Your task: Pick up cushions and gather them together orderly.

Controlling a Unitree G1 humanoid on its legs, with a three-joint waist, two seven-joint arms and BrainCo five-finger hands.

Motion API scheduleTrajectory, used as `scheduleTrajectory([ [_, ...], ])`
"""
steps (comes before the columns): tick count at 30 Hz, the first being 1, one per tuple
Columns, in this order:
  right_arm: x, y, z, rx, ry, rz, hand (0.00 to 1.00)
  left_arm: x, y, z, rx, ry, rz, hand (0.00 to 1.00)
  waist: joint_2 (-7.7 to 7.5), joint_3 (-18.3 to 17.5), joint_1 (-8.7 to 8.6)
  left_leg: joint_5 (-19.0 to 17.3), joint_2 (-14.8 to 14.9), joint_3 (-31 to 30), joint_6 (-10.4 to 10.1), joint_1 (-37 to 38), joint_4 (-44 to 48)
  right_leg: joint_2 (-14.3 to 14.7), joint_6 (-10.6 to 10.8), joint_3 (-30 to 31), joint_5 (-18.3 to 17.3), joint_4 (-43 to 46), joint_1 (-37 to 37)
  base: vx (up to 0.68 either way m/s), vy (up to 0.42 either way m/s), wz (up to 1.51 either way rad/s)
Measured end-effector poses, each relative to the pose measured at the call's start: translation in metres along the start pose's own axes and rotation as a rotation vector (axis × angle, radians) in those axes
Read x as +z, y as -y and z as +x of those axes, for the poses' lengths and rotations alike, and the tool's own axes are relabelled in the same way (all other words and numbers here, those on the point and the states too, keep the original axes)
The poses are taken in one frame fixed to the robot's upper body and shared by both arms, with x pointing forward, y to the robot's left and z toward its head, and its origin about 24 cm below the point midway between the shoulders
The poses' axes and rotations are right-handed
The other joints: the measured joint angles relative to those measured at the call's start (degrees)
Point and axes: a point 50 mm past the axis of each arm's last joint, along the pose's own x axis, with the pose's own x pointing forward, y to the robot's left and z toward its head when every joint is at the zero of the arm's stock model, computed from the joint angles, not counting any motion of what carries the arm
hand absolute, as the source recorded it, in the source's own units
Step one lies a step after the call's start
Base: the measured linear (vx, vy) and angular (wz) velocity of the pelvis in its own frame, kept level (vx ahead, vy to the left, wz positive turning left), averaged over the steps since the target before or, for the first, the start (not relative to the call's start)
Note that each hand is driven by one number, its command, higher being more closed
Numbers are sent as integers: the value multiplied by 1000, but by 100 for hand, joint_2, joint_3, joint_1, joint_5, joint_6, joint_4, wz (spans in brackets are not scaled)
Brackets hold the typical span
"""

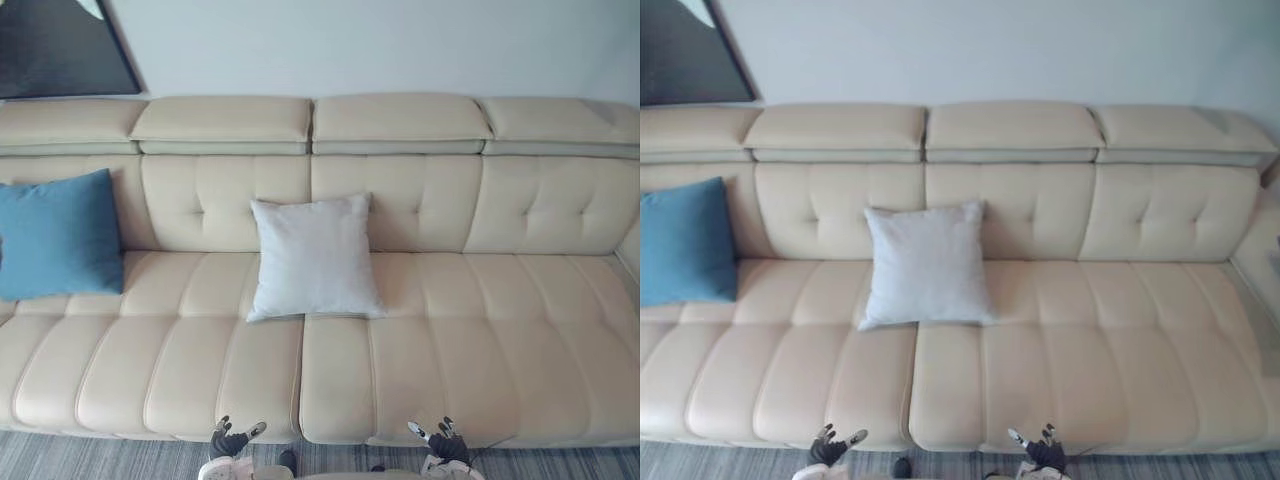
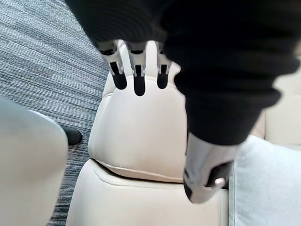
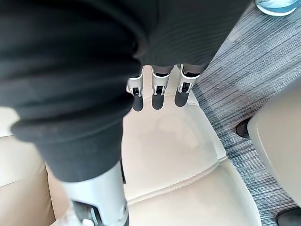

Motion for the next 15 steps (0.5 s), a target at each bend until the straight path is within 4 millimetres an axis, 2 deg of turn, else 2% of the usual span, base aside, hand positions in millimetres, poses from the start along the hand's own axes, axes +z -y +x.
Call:
scheduleTrajectory([
  [1,4,-6,2,19,11,-9,0,1,-2,0,5,3,1,0,26,28,1,-12,52,35,11,-39,80,-17,-138,-101,-132,422,-140,-104,-53,-26],
  [2,5,-9,2,35,14,-20,0,3,-4,2,11,7,4,0,-54,-7,-2,-14,110,35,10,-165,228,-129,-172,-280,-421,1505,-412,-49,-51,3],
  [4,5,-9,1,33,14,-20,0,7,-6,3,16,18,9,0,-151,-53,-6,-12,134,-33,12,-394,487,-313,-63,-334,-593,2427,-472,-45,-105,32],
  [5,4,-9,1,33,12,-21,0,11,-9,5,22,30,13,0,-297,-133,8,-10,120,-63,13,-675,823,-576,31,-263,-441,2887,-354,-101,-250,27],
  [6,10,-14,4,43,24,-18,0,14,-8,6,26,29,3,0,-357,-85,122,-13,219,-8,5,-937,1272,-449,217,-230,-593,2646,-227,-139,-278,10],
  [7,13,-17,5,49,34,-17,0,16,-7,7,24,31,-6,0,-315,-59,159,-10,258,-16,10,-973,1338,-417,217,-262,-588,2619,-217,-231,-159,-23],
  [8,21,-15,8,40,55,-24,0,16,1,6,12,30,-26,0,-126,-15,278,87,352,-33,46,-989,1288,-226,181,-275,-705,2287,0,-259,-91,1],
  [9,26,-13,10,30,70,-33,0,16,4,4,2,37,-20,0,-68,-23,284,219,461,49,-80,-979,1168,-186,31,-320,-1098,1981,227,-252,-100,12],
  [10,28,-14,11,29,77,-33,0,19,5,5,-4,49,-14,0,-89,-13,284,228,462,108,-96,-1042,1159,-187,-95,-365,-1286,1859,224,-246,-189,27],
  [11,35,-15,13,24,96,-35,0,25,13,6,-25,66,-15,0,-30,0,311,369,547,76,-267,-1235,1132,-93,-214,-552,-1463,1526,228,-298,-235,13],
  [12,40,-15,14,18,110,-37,0,26,19,5,-38,68,-15,0,124,26,342,530,669,45,-330,-1377,1068,78,-237,-676,-1458,1219,275,-381,-255,16],
  [13,50,-20,17,19,135,-36,0,26,22,5,-41,70,-14,0,283,141,320,906,790,-4,-356,-1412,797,251,-391,-881,-1369,942,346,-343,-195,21],
  [14,52,-20,17,15,139,-35,0,27,24,5,-45,70,-11,0,312,178,284,1143,816,15,-358,-1393,589,285,-503,-950,-1298,898,332,-375,-147,48],
  [15,50,-20,17,9,132,-29,0,31,23,6,-43,81,-6,0,237,237,277,1591,805,202,-375,-1291,122,240,-660,-1171,-1208,834,281,-468,-110,54],
])
